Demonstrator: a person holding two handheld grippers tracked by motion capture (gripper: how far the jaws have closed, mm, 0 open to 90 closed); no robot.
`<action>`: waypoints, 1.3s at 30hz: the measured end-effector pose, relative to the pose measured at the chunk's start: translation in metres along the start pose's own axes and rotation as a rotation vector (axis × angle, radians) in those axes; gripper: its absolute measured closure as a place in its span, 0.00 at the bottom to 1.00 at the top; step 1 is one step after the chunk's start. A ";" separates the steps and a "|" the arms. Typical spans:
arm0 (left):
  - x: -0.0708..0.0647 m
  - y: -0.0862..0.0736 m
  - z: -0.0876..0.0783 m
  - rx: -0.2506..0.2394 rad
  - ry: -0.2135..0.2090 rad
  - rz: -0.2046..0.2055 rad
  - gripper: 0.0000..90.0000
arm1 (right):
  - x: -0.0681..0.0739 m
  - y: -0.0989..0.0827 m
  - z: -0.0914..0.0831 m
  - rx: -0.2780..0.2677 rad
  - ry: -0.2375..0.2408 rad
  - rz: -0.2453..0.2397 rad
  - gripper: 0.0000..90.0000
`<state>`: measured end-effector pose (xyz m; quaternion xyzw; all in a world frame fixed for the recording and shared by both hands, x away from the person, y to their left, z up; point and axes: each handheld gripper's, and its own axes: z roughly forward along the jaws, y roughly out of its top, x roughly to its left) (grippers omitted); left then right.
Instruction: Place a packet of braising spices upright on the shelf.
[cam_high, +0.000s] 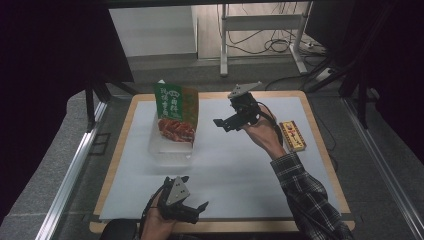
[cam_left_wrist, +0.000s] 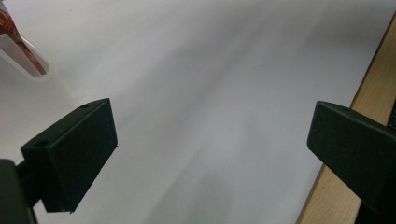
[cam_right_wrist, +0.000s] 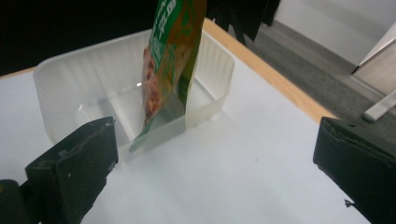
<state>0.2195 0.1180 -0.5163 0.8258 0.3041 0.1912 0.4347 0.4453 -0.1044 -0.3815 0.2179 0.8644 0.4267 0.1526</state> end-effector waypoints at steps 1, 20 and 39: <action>0.000 0.000 0.000 0.000 0.000 0.000 0.01 | 0.000 -0.002 -0.001 0.006 0.004 -0.003 0.00; 0.000 0.000 0.001 0.005 0.003 0.004 0.01 | -0.027 -0.050 -0.035 0.033 -0.082 0.102 0.03; -0.001 -0.001 0.003 0.008 0.008 0.000 0.01 | -0.085 -0.126 -0.065 0.101 -0.272 0.303 0.03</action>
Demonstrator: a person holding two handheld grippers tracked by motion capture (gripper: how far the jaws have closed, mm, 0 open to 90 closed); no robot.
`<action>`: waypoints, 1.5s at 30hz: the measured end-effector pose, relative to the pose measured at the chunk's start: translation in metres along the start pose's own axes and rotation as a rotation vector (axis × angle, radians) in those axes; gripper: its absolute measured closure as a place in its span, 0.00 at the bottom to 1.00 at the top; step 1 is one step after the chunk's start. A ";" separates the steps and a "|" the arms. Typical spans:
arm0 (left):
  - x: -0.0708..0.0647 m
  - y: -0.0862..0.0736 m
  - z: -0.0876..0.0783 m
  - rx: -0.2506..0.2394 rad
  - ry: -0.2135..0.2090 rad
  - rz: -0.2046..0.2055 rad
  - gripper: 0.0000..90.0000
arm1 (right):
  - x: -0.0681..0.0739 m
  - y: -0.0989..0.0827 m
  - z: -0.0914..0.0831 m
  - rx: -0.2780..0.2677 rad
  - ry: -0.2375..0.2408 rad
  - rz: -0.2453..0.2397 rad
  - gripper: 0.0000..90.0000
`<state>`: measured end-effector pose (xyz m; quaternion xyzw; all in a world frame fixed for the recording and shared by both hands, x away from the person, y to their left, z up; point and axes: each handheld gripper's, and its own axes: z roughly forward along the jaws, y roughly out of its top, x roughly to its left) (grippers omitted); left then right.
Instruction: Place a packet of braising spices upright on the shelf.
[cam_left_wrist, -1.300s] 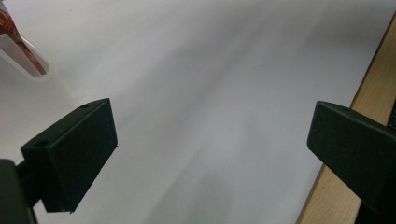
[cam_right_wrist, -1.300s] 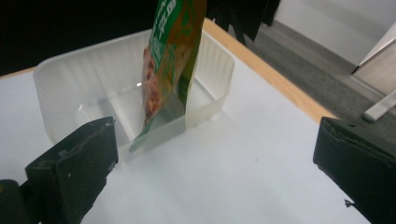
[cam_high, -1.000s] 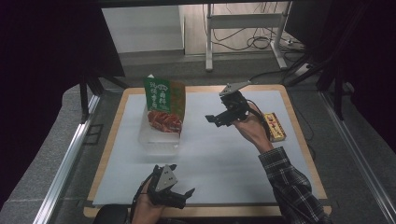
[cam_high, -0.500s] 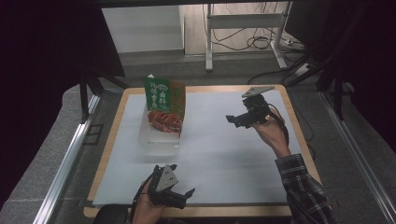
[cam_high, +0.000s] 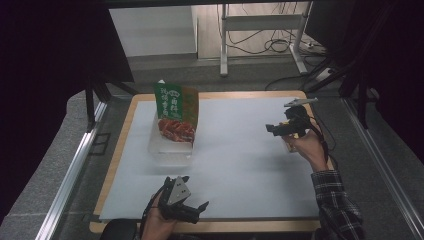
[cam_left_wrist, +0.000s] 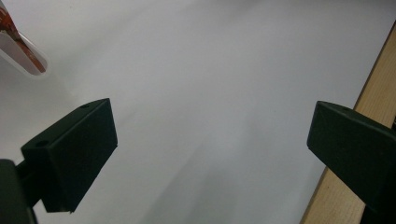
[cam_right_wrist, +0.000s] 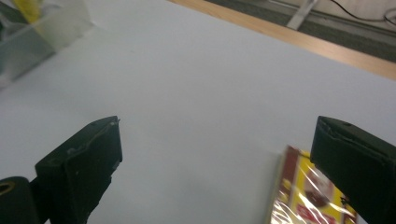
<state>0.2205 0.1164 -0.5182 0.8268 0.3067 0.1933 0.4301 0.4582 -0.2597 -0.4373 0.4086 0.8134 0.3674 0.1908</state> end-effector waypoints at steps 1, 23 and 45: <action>0.000 0.000 0.000 0.000 0.000 0.000 0.01 | -0.004 -0.003 0.001 0.005 -0.012 0.008 0.03; 0.000 0.000 0.000 0.002 0.006 0.003 0.01 | -0.047 -0.056 0.034 0.123 -0.185 0.111 0.14; -0.001 0.000 0.000 0.003 0.008 0.008 0.01 | -0.048 -0.059 0.037 0.191 -0.186 0.121 0.35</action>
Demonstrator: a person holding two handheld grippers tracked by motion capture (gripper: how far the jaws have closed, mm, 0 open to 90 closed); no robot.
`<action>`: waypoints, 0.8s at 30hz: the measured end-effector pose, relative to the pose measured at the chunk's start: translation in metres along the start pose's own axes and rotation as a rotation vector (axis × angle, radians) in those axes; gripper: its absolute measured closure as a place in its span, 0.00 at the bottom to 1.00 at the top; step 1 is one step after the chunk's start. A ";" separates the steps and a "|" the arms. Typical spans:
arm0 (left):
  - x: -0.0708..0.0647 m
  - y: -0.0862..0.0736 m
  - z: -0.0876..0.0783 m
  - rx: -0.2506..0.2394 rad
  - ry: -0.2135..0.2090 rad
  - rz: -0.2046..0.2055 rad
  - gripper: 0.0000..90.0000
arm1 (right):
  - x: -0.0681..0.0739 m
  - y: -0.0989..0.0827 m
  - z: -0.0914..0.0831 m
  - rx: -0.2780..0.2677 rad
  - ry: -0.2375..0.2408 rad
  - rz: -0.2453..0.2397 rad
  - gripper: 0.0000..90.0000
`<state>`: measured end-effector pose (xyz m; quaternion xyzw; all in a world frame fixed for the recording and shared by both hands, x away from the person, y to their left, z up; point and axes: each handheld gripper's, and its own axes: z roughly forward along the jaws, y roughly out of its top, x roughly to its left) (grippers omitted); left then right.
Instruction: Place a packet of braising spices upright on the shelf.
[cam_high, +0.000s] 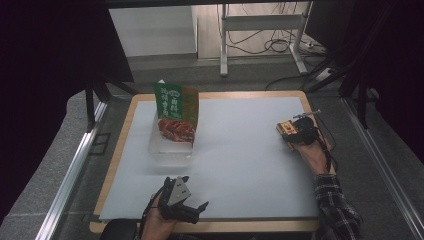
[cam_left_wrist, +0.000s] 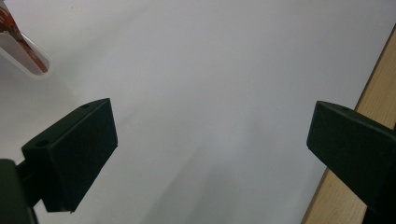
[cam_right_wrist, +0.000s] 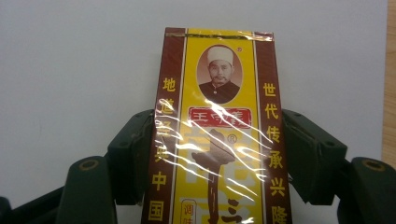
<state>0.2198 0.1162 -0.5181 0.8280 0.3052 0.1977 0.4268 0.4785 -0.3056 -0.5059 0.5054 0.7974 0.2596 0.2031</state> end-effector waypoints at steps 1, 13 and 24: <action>0.000 0.000 0.000 0.000 0.000 0.000 0.01 | 0.000 0.000 -0.001 -0.004 0.001 -0.001 0.35; 0.000 0.000 0.000 -0.001 0.002 0.005 0.01 | 0.044 0.003 -0.044 -0.058 0.138 -0.182 0.35; 0.000 0.001 -0.001 0.001 0.002 0.010 0.01 | 0.093 -0.012 -0.060 -0.063 0.242 -0.291 0.35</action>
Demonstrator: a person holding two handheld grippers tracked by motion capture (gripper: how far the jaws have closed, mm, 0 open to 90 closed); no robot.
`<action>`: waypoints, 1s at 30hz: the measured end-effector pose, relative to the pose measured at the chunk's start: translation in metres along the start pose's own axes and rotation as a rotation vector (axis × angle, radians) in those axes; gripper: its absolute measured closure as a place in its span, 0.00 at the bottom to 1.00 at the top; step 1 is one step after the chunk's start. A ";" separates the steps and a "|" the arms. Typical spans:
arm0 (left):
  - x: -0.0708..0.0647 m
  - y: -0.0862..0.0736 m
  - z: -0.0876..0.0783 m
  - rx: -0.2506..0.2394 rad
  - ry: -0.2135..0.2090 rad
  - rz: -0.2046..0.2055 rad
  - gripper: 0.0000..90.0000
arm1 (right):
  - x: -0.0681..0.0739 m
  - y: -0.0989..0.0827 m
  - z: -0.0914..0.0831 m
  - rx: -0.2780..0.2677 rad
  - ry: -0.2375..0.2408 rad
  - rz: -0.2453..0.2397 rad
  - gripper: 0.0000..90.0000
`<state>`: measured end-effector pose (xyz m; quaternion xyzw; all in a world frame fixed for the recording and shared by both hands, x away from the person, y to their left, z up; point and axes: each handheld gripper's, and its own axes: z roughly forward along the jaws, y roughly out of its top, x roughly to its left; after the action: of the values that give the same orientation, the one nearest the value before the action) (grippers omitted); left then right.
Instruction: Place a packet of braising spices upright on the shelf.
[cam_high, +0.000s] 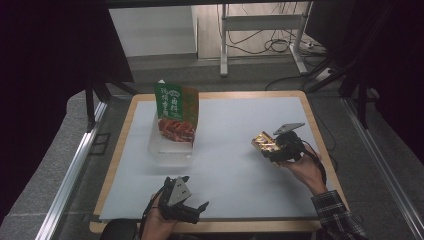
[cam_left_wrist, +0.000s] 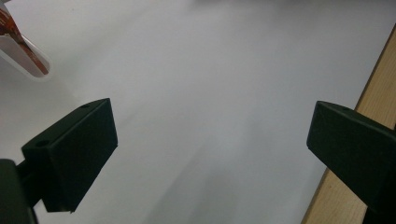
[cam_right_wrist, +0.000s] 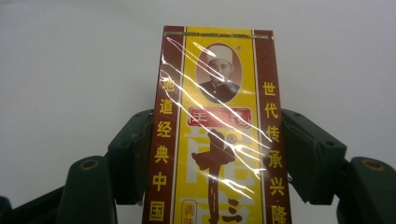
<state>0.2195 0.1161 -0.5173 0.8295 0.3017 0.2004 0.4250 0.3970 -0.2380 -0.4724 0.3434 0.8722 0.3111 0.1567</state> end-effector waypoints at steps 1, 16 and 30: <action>0.000 0.000 0.000 0.000 -0.001 0.000 0.01 | 0.004 -0.001 0.001 -0.001 0.011 -0.002 0.35; 0.000 0.000 0.000 -0.005 0.000 -0.003 0.01 | 0.032 -0.011 0.015 0.039 0.087 -0.058 0.35; 0.000 0.000 -0.001 -0.006 0.001 -0.003 0.01 | 0.029 -0.018 0.027 0.085 0.074 -0.081 0.31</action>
<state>0.2191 0.1163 -0.5168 0.8276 0.3028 0.2011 0.4278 0.3803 -0.2164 -0.5059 0.3027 0.9029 0.2796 0.1222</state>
